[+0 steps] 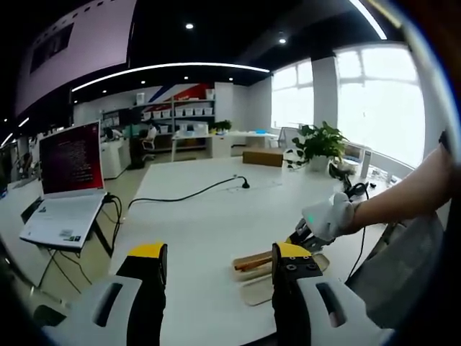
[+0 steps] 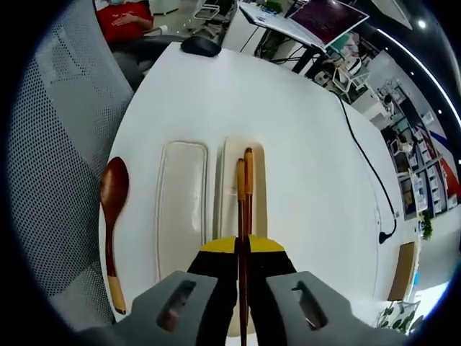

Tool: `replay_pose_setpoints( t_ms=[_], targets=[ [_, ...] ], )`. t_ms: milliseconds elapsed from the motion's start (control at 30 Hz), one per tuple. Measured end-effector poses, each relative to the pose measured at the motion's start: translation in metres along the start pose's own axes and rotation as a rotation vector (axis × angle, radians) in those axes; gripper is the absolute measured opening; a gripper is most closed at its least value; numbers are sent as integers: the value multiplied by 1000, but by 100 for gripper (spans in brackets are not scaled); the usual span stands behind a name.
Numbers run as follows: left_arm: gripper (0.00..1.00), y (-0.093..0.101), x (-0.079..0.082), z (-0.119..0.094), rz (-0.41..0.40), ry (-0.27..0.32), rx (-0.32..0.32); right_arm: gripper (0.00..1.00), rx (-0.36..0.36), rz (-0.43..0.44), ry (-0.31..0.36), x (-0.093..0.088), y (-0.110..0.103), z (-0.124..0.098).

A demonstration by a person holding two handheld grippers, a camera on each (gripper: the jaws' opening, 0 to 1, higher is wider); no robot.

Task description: Arrange the utensils inside the cutlery case until each visible utensil rests in its matching compartment.

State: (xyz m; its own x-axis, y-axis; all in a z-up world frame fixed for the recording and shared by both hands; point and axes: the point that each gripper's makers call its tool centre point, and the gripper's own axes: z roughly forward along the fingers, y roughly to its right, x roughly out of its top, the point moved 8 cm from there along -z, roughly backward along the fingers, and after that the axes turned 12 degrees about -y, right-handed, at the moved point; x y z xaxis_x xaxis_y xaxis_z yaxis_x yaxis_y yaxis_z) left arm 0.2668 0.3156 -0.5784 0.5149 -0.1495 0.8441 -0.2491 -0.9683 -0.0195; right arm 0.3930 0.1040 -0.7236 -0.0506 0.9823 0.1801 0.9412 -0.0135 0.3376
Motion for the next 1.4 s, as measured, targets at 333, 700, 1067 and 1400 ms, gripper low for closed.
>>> replay_pose_setpoints(
  t_ms=[333, 700, 1067, 1400],
  targets=[
    [60, 0, 0, 1, -4, -9, 1, 0, 36, 8, -11, 4, 4, 9],
    [60, 0, -1, 2, 4, -18, 0, 0, 80, 28, -5, 5, 6, 18],
    [60, 2, -1, 3, 12, -31, -8, 0, 112, 52, -10, 4, 5, 24],
    [60, 2, -2, 5, 16, -39, -11, 0, 125, 35, -6, 4, 8, 25]
  ],
)
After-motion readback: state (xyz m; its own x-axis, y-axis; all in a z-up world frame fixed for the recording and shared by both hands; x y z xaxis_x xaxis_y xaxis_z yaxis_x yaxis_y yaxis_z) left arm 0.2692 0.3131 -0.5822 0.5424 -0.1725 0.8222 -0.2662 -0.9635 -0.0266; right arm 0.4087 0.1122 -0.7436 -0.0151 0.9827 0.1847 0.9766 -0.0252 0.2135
